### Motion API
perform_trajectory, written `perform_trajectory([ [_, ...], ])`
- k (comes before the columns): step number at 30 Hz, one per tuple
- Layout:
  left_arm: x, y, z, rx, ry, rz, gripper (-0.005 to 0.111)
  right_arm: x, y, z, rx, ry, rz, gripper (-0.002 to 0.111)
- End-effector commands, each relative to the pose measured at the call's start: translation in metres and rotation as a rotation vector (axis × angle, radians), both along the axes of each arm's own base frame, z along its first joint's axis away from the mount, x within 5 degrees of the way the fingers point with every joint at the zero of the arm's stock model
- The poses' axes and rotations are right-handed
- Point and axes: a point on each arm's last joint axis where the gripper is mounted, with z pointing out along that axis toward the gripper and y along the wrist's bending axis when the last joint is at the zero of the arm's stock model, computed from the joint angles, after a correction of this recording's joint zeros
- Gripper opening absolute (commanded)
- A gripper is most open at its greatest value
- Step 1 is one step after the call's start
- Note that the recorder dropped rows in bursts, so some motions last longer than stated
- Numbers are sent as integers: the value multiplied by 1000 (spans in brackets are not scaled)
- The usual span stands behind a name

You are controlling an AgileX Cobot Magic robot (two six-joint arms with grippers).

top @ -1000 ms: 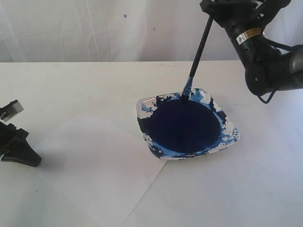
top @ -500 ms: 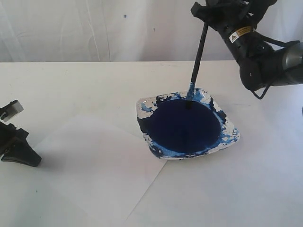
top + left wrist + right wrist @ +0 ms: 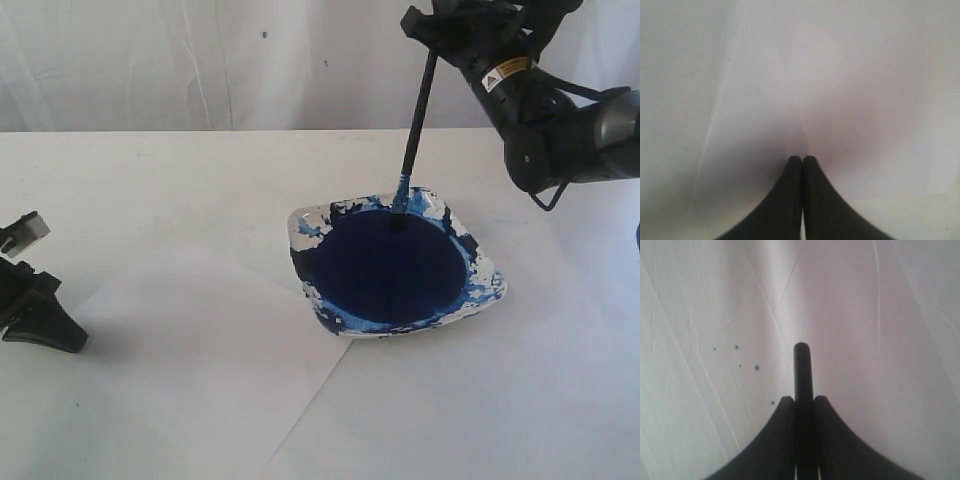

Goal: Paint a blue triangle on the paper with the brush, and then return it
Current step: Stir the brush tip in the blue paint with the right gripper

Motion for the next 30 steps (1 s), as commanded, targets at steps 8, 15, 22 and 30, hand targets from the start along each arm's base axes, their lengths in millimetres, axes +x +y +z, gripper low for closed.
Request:
perform_trajectory([
  [8,-1,0,0,3,-1,-3,0,0,-1,3,28,-2,8,0],
  [15,-1,0,0,3,-1,-3,0,0,-1,3,31,-1,9,0],
  [22,-1,0,0,3,-1,-3,0,0,-1,3,32,-3,9,0],
  [30,-1,0,0,3,-1,-3,0,0,-2,4,40,-14,6,0],
])
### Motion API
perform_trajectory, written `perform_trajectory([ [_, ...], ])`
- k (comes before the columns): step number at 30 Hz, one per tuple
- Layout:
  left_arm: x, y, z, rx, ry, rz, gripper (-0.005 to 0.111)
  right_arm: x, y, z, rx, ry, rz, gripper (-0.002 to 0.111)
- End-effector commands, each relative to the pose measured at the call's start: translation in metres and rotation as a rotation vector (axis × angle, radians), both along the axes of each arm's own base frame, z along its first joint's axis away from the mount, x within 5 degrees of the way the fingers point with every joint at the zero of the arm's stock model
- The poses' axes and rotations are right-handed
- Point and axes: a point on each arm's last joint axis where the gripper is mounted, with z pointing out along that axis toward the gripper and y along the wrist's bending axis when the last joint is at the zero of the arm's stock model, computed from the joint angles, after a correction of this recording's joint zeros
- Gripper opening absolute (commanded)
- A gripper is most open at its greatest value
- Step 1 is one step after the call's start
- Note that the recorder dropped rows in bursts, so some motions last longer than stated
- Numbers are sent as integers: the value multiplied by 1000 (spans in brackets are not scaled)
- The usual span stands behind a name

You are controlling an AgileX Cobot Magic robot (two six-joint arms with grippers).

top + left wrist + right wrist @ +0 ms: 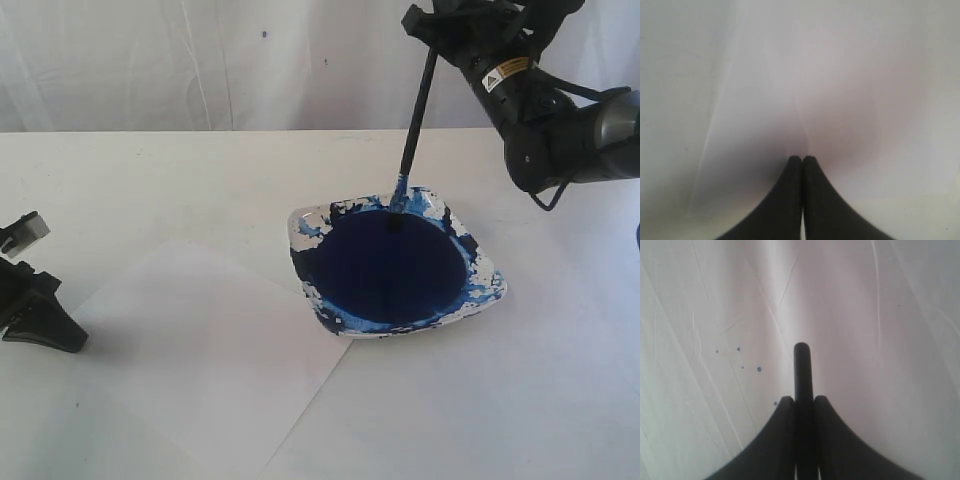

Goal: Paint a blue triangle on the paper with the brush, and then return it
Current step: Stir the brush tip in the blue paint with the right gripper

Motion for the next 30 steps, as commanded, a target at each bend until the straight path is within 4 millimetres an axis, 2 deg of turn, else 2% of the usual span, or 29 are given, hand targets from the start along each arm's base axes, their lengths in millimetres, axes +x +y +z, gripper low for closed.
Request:
perform_trajectory([
  [1,-1,0,0,3,-1,-3,0,0,-2,4,14,-22,-5,0],
  [17,-1,0,0,3,-1,-3,0,1,0,-1,75,26,30,0],
  [21,-1,0,0,3,-1,-3,0,5,3,-14,1,86,9,0],
  [24,-1,0,0,3,-1,-3,0,4,3,-12,47,78,24,0],
  [30,-1,0,0,3,-1,-3,0,14,6,-15,-22,123,2,0],
])
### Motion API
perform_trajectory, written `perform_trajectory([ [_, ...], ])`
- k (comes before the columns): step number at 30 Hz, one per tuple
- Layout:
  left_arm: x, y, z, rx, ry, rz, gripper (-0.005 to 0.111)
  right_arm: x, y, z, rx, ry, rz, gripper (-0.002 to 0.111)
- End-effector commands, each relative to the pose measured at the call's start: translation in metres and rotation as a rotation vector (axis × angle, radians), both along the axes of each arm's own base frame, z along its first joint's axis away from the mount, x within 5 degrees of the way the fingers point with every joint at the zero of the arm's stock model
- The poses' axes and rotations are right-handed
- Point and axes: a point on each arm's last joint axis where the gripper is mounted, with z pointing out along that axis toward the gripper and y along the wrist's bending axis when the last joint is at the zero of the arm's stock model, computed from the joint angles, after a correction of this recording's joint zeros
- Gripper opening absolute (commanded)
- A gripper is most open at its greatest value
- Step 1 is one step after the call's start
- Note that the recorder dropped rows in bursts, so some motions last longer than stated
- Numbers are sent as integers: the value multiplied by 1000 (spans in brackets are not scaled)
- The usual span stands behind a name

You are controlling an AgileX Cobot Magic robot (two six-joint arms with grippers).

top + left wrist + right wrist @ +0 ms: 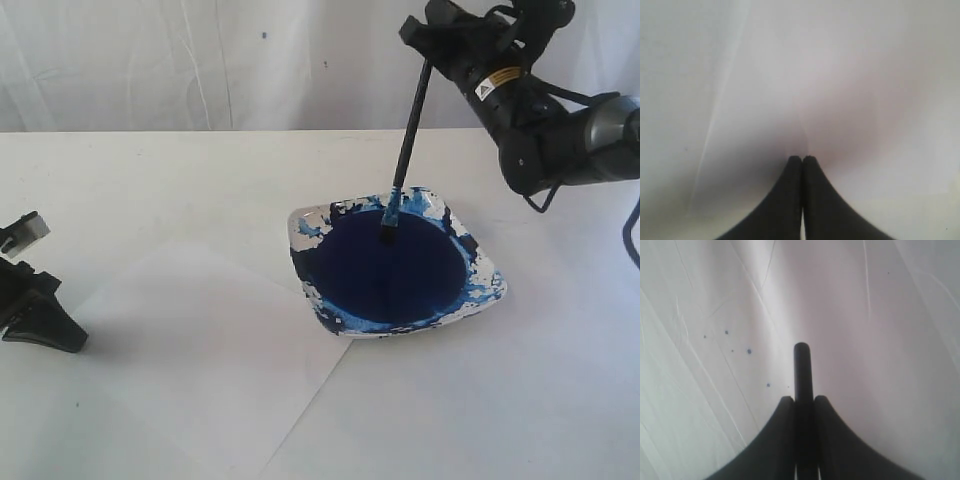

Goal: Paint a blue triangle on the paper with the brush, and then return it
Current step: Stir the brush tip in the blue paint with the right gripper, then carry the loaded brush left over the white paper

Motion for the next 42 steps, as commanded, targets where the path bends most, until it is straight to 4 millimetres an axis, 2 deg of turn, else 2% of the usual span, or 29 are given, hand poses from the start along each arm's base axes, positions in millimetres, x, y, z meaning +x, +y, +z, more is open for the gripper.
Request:
perform_trajectory([
  [1,-1,0,0,3,-1,-3,0,5,3,2,-31,19,-7,0],
  [6,-1,0,0,3,-1,-3,0,3,4,10,29,-44,9,0],
  [21,-1,0,0,3,-1,-3,0,3,5,10,61,-34,22,0],
  [26,-1,0,0,3,-1,-3,0,0,9,13,236,16,95,0],
  [35,-1,0,0,3,-1,-3,0,-21,48,19,332,2,227,0],
  [42,-1,0,0,3,-1,-3,0,-33,68,21,382,5,254,0],
])
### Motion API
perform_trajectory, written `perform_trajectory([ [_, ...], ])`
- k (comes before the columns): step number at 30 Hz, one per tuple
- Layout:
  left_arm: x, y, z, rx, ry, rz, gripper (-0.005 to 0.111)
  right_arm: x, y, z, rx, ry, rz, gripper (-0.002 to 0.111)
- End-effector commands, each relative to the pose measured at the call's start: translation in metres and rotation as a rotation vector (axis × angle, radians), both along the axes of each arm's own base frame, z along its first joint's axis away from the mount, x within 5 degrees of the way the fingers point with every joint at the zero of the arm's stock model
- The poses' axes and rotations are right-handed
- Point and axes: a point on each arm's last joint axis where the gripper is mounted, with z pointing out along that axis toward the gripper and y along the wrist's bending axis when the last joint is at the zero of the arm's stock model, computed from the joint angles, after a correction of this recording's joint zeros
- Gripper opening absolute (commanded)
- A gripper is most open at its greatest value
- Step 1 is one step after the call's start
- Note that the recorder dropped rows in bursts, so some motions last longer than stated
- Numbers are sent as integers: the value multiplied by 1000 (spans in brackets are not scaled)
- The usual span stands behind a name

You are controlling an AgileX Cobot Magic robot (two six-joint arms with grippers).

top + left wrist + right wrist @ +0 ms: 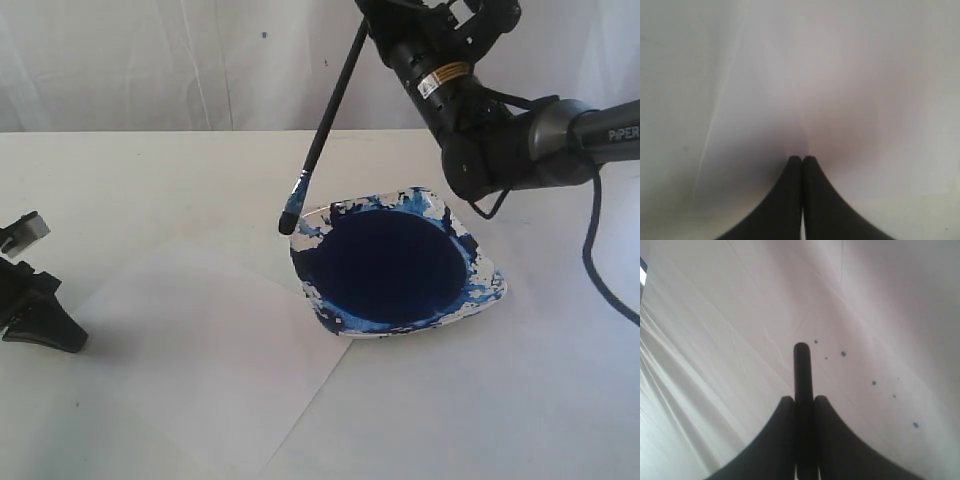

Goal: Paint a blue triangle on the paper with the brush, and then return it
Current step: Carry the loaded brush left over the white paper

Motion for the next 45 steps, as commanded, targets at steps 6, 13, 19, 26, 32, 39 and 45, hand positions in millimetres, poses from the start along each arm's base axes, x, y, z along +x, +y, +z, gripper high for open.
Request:
perform_trajectory([
  [6,-1,0,0,3,-1,-3,0,-18,30,3,75,8,45,0],
  [13,-1,0,0,3,-1,-3,0,-25,64,-2,78,-13,90,0],
  [19,-1,0,0,3,-1,-3,0,-27,90,-10,72,-47,115,0],
  [26,-1,0,0,3,-1,-3,0,-30,109,-22,93,-32,126,0],
  [32,-1,0,0,3,-1,-3,0,-23,122,-33,98,-29,134,0],
  [39,-1,0,0,3,-1,-3,0,-23,138,-47,93,-21,157,0],
  [45,-1,0,0,3,-1,-3,0,-22,149,-64,95,2,161,0],
])
